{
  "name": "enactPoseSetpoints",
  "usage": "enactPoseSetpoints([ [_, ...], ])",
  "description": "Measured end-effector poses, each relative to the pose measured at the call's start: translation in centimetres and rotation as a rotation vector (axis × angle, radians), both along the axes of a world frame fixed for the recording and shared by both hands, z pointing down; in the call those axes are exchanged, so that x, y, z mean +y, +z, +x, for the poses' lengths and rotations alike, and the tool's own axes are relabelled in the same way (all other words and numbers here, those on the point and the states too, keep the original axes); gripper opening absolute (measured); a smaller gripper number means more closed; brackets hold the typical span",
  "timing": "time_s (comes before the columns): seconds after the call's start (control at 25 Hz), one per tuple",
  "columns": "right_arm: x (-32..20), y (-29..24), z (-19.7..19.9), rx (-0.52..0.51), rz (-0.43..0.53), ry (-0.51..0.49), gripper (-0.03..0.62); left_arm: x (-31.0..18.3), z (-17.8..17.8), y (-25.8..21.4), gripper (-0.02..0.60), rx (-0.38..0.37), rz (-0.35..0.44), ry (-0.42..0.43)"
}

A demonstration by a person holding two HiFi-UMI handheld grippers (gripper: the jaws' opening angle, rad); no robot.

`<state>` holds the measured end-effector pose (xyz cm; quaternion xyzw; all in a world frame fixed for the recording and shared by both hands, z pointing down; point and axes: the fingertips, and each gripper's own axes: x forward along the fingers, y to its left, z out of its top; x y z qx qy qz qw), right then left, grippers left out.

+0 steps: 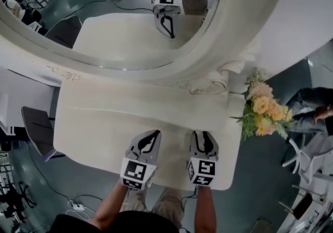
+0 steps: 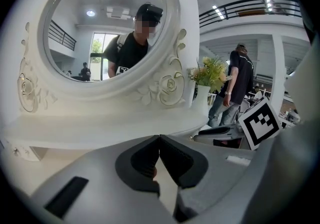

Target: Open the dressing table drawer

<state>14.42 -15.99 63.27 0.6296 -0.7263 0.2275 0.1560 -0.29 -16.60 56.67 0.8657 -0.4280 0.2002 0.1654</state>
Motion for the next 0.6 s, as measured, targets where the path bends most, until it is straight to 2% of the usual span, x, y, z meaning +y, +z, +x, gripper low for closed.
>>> enactPoseSetpoints([
  [0.12,-0.3,1.0,0.0,0.003,-0.025,0.010,0.164,-0.2,-0.2,0.1,0.003,-0.001,0.010,-0.006],
  [0.32,-0.7,1.7,-0.4,-0.001,-0.042,0.011,0.166,-0.3,-0.8,0.3,0.003,-0.001,0.008,-0.020],
  [0.6,-0.9,2.1,-0.5,0.003,-0.045,0.008,0.104,-0.3,-0.9,0.4,0.003,-0.002,0.006,-0.033],
])
